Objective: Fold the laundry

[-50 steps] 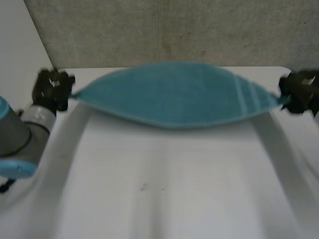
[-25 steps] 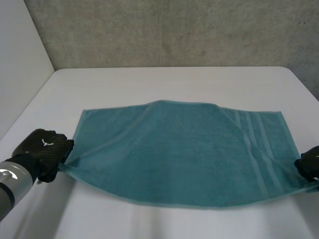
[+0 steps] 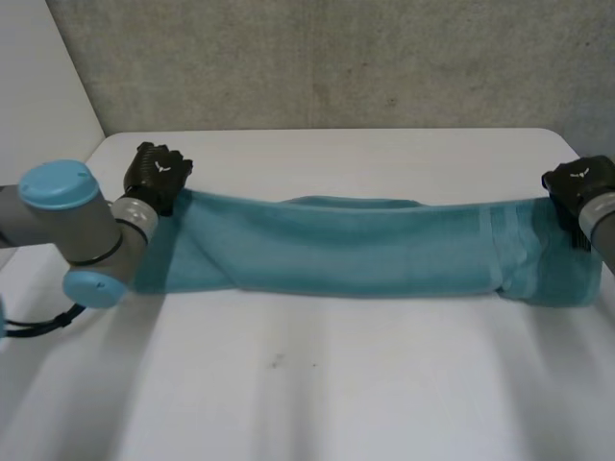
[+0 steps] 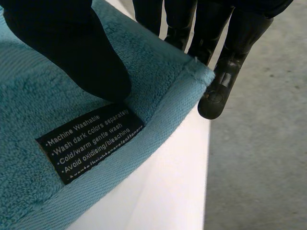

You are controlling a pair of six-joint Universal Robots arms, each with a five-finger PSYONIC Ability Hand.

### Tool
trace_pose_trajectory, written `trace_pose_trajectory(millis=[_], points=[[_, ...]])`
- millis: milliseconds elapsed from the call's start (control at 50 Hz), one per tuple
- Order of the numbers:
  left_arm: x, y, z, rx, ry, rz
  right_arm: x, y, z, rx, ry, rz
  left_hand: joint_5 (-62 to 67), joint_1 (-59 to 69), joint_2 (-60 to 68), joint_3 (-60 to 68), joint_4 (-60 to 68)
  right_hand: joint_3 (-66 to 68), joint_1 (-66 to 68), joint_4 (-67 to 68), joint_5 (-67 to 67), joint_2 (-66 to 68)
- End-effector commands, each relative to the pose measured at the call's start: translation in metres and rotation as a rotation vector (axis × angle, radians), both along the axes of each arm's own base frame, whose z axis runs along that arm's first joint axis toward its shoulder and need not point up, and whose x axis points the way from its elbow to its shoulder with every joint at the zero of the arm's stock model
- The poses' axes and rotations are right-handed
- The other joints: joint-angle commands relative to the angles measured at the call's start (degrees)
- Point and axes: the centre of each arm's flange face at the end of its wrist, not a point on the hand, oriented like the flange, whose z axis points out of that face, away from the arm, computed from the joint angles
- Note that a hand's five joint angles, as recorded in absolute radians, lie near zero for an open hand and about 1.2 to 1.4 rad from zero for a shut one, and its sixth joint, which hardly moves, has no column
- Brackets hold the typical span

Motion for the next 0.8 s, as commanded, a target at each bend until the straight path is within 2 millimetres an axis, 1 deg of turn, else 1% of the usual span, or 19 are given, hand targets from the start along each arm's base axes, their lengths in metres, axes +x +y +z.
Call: trace_pose_trajectory(millis=[20,160,200,220,240,280,320,340,380,400,420,460,480,540,560,600,660,700,800], points=[[-0.012,-0.03,-0.018,-0.061,0.013,-0.021,0.013,-0.039,-0.021,-0.091,0.024,-0.039,13.11,15.99,11.06,11.5,11.4,11.98,24.43,11.66,12.96,12.43],[-0.022,-0.027,-0.026,-0.062,0.014,-0.071,0.019,-0.047,-0.041,-0.071,0.024,-0.054,13.11,15.99,11.06,11.5,11.4,11.98,24.43,11.66,12.96,12.43],[-0.027,-0.024,-0.026,-0.07,0.015,-0.096,0.019,-0.046,-0.043,-0.07,0.026,-0.06,13.11,15.99,11.06,11.5,11.4,6.16,18.61,5.84,7.13,6.61],[-0.031,-0.021,-0.027,-0.073,0.015,-0.113,0.02,-0.046,-0.041,-0.077,0.028,-0.079,12.13,15.02,10.08,10.52,10.42,-50.63,-38.18,-50.95,-49.66,-50.18],[-0.035,-0.014,-0.028,-0.071,0.015,-0.131,0.019,-0.046,-0.041,-0.077,0.029,-0.09,-23.35,-20.46,-25.4,-24.96,-25.06,-58.02,-45.57,-58.34,-57.04,-57.57],[-0.036,-0.01,-0.025,-0.08,0.011,-0.134,0.019,-0.045,-0.04,-0.078,0.031,-0.109,-42.79,-39.91,-44.85,-44.41,-44.51,-58.02,-45.57,-58.34,-57.04,-57.57],[-0.036,-0.006,-0.021,-0.096,0.003,-0.137,0.019,-0.044,-0.036,-0.087,0.025,-0.118,-56.45,-53.56,-58.5,-58.06,-58.16,-58.02,-45.57,-58.34,-57.04,-57.57],[-0.036,-0.006,-0.021,-0.096,0.003,-0.137,0.019,-0.043,-0.031,-0.095,0.019,-0.121,-56.5,-53.62,-58.56,-58.12,-58.22,-58.02,-45.57,-58.34,-57.04,-57.57],[-0.039,0.002,-0.007,-0.149,-0.016,-0.138,0.017,-0.04,-0.003,-0.143,-0.027,-0.132,-56.89,-54.01,-58.94,-58.5,-58.6,-58.02,-45.57,-58.34,-57.04,-57.57],[-0.041,0.008,0.002,-0.171,-0.023,-0.14,0.017,-0.04,-0.003,-0.143,-0.027,-0.132,-56.89,-54.01,-58.94,-58.5,-58.6,-58.02,-45.57,-58.34,-57.04,-57.57],[-0.041,0.011,0.007,-0.176,-0.024,-0.141,0.013,-0.03,0.031,-0.197,-0.106,-0.144,-56.89,-54.01,-58.94,-58.5,-58.6,-58.02,-45.57,-58.34,-57.04,-57.57],[-0.04,0.018,0.018,-0.186,-0.023,-0.14,0.013,-0.023,0.045,-0.214,-0.141,-0.135,-56.89,-54.01,-58.94,-58.5,-58.6,-58.02,-45.57,-58.34,-57.04,-57.57],[-0.04,0.018,0.018,-0.186,-0.023,-0.14,0.014,-0.015,0.058,-0.224,-0.172,-0.114,-56.89,-54.01,-58.94,-58.5,-58.6,-58.02,-45.57,-58.34,-57.04,-57.57],[-0.033,0.038,0.039,-0.183,-0.018,-0.127,0.015,-0.005,0.069,-0.229,-0.195,-0.086,-56.89,-54.01,-58.94,-58.5,-58.6,-58.02,-45.57,-58.34,-57.04,-57.57],[-0.024,0.055,0.052,-0.174,-0.007,-0.098,0.018,0.006,0.076,-0.222,-0.207,-0.05,-56.89,-54.01,-58.94,-58.5,-58.6,-58.02,-45.57,-58.34,-57.04,-57.57],[-0.021,0.06,0.055,-0.169,-0.001,-0.088,0.011,0.029,0.073,-0.156,-0.211,0.005,-56.89,-54.01,-58.94,-58.5,-58.6,-58.02,-45.57,-58.34,-57.04,-57.57],[-0.01,0.085,0.064,-0.125,0.056,-0.06,-0.003,0.039,0.065,-0.09,-0.216,-0.004,-56.89,-54.01,-58.94,-58.5,-58.6,-58.02,-45.57,-58.34,-57.04,-57.57],[-0.006,0.095,0.063,-0.093,0.093,-0.057,-0.016,0.048,0.052,-0.005,-0.226,-0.019,-56.84,-53.96,-58.9,-58.46,-58.56,-58.02,-45.57,-58.34,-57.04,-57.57],[0.0,0.119,0.053,0.026,0.221,-0.06,-0.026,0.064,0.024,0.15,-0.258,-0.011,-56.67,-53.79,-58.73,-58.29,-58.39,-44.36,-31.91,-44.68,-43.39,-43.91]])
